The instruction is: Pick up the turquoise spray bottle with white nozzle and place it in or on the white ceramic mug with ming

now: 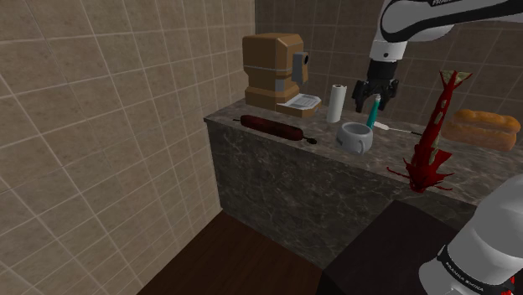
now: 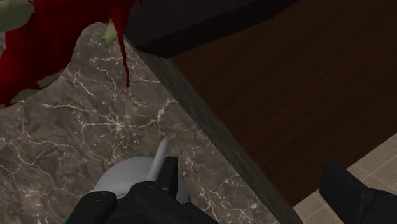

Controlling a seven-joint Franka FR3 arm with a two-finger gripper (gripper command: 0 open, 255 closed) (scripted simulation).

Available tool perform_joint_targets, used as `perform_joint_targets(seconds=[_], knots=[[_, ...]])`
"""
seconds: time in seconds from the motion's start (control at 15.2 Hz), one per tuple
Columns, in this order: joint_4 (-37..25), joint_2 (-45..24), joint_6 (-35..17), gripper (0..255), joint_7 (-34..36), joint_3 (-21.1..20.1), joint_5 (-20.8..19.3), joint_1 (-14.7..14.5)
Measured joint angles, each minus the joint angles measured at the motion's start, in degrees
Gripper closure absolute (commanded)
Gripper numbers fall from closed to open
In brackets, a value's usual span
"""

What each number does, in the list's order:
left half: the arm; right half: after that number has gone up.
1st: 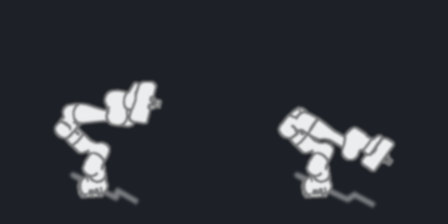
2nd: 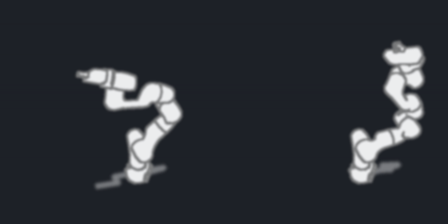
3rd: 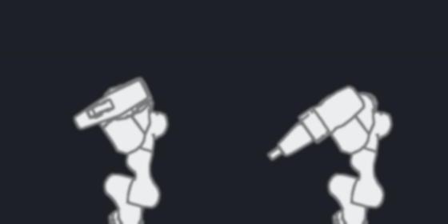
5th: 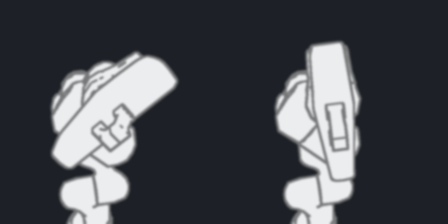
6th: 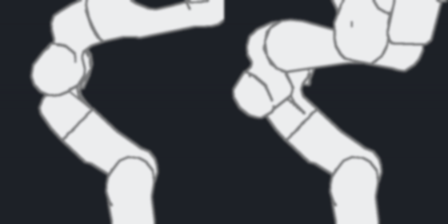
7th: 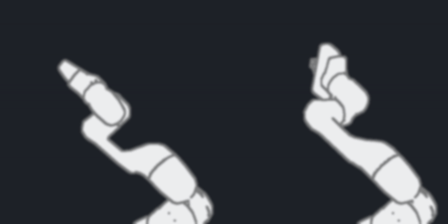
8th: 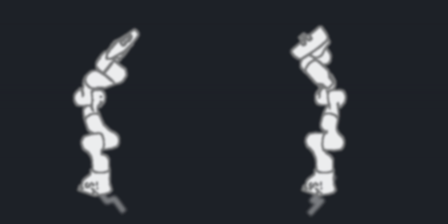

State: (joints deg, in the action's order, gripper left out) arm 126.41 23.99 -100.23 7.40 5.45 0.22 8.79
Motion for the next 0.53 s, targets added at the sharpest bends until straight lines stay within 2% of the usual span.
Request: perform_joint_targets(seconds=[0.53], knots=[[-9.8, -12.8, -4.4, 0, 3.3, 3.3, -2.5, 4.0]])
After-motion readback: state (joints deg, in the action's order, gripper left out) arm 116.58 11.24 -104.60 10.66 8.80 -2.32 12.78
